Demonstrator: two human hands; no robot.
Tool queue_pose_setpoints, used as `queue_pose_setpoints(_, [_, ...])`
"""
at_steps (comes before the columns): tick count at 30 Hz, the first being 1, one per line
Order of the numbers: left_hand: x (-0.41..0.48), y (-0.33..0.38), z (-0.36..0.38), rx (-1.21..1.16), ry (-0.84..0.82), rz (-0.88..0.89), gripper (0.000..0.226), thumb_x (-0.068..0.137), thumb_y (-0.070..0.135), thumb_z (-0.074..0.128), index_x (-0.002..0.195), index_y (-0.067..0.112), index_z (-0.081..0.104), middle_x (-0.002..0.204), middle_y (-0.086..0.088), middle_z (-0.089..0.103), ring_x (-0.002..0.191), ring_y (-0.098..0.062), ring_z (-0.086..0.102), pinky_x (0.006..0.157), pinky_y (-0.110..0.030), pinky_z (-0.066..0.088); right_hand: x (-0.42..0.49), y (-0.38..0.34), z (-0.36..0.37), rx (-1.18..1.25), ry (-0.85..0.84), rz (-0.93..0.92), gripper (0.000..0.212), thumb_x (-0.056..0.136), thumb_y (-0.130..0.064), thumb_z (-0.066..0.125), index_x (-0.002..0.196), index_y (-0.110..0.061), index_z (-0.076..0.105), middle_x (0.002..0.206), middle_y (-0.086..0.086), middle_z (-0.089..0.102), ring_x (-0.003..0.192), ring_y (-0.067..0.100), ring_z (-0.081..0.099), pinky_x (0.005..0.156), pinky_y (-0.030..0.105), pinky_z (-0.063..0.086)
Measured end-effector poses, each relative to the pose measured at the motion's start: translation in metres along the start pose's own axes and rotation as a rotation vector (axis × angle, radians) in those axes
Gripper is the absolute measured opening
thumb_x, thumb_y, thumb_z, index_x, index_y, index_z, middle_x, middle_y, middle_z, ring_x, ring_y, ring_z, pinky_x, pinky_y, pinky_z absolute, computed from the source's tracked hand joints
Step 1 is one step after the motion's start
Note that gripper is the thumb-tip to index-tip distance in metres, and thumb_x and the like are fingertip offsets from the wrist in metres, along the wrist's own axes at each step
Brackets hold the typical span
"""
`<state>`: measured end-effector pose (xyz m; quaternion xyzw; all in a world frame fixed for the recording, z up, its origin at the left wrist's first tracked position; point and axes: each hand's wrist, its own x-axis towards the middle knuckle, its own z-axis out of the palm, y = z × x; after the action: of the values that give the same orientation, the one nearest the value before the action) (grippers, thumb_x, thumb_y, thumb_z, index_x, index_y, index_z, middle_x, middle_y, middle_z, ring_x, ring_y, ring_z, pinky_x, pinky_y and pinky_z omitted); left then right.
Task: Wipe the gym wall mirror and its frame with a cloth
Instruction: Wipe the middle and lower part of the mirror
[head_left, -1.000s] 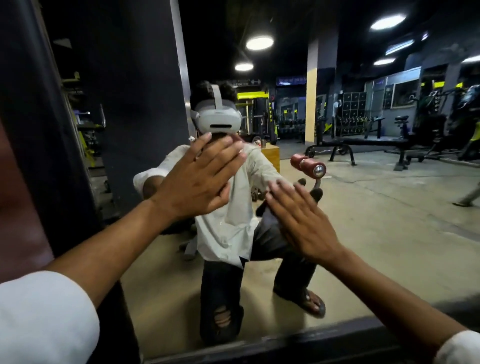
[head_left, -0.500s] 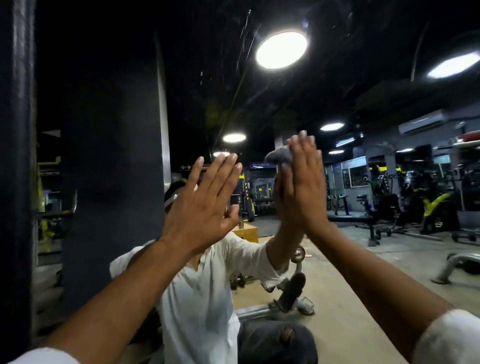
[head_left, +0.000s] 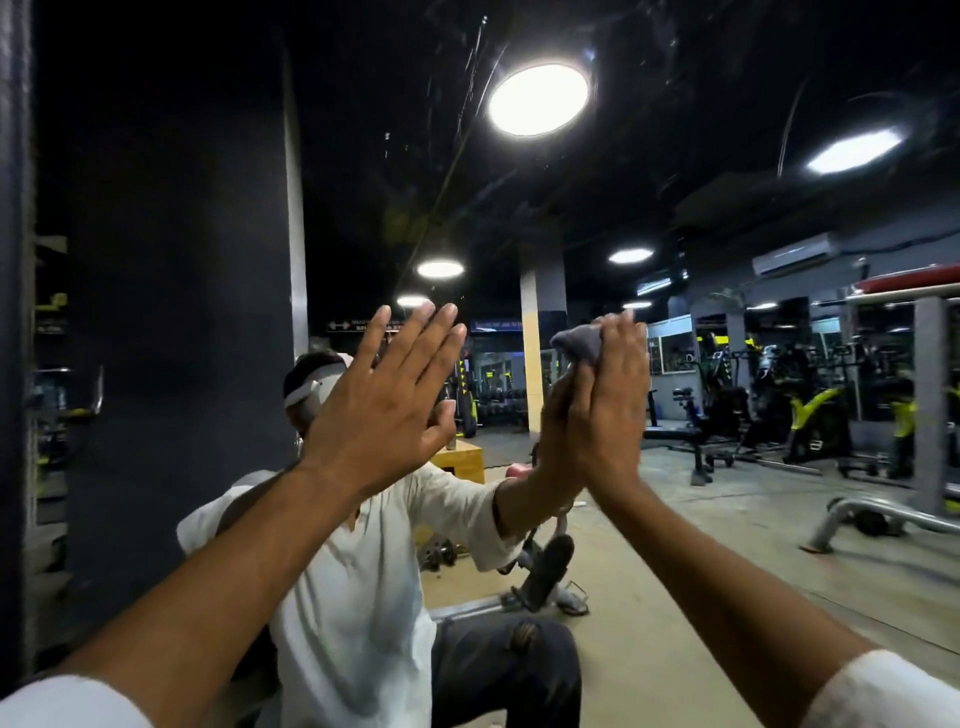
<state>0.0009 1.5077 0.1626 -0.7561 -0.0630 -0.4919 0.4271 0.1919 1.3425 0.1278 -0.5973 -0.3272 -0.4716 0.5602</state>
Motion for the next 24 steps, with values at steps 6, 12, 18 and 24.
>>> queue_pose_setpoints(6, [-0.031, 0.046, 0.006, -0.082, -0.005, 0.136, 0.077, 0.103, 0.040, 0.040, 0.169, 0.006, 0.021, 0.177, -0.018, 0.013, 0.165, -0.034, 0.011, 0.129, -0.062, 0.017, -0.068, 0.009, -0.011, -0.023, -0.310, -0.564, 0.061, 0.108, -0.020, 0.049, 0.163, -0.004, 0.029, 0.175, 0.009, 0.015, 0.163, 0.027, 0.009, 0.129, 0.057, 0.016])
queue_pose_setpoints(12, [-0.055, 0.077, 0.013, -0.063, -0.016, 0.059, 0.078, 0.105, 0.037, 0.034, 0.169, 0.003, 0.007, 0.178, -0.018, 0.000, 0.165, -0.035, 0.003, 0.130, -0.063, 0.015, -0.106, 0.028, -0.004, 0.031, -0.120, -0.162, 0.063, 0.106, -0.017, 0.049, 0.164, -0.007, 0.028, 0.176, 0.005, 0.015, 0.163, 0.027, 0.009, 0.130, 0.058, 0.014])
queue_pose_setpoints(18, [-0.101, 0.122, 0.019, -0.085, -0.096, 0.162, 0.079, 0.101, 0.034, 0.041, 0.168, 0.001, 0.015, 0.177, -0.021, 0.008, 0.164, -0.038, 0.010, 0.126, -0.066, 0.023, -0.148, 0.090, -0.036, -0.032, -0.264, -0.368, 0.062, 0.104, -0.019, 0.051, 0.161, -0.001, 0.034, 0.173, 0.012, 0.022, 0.161, 0.033, 0.017, 0.123, 0.065, 0.025])
queue_pose_setpoints(24, [-0.100, 0.122, 0.020, -0.025, -0.093, 0.155, 0.078, 0.101, 0.034, 0.041, 0.168, 0.001, 0.019, 0.176, -0.021, 0.014, 0.163, -0.038, 0.015, 0.127, -0.065, 0.022, -0.213, 0.092, -0.029, -0.066, -0.345, -0.404, 0.072, 0.098, -0.016, 0.066, 0.161, 0.000, 0.033, 0.173, 0.017, 0.020, 0.161, 0.037, 0.015, 0.128, 0.059, 0.018])
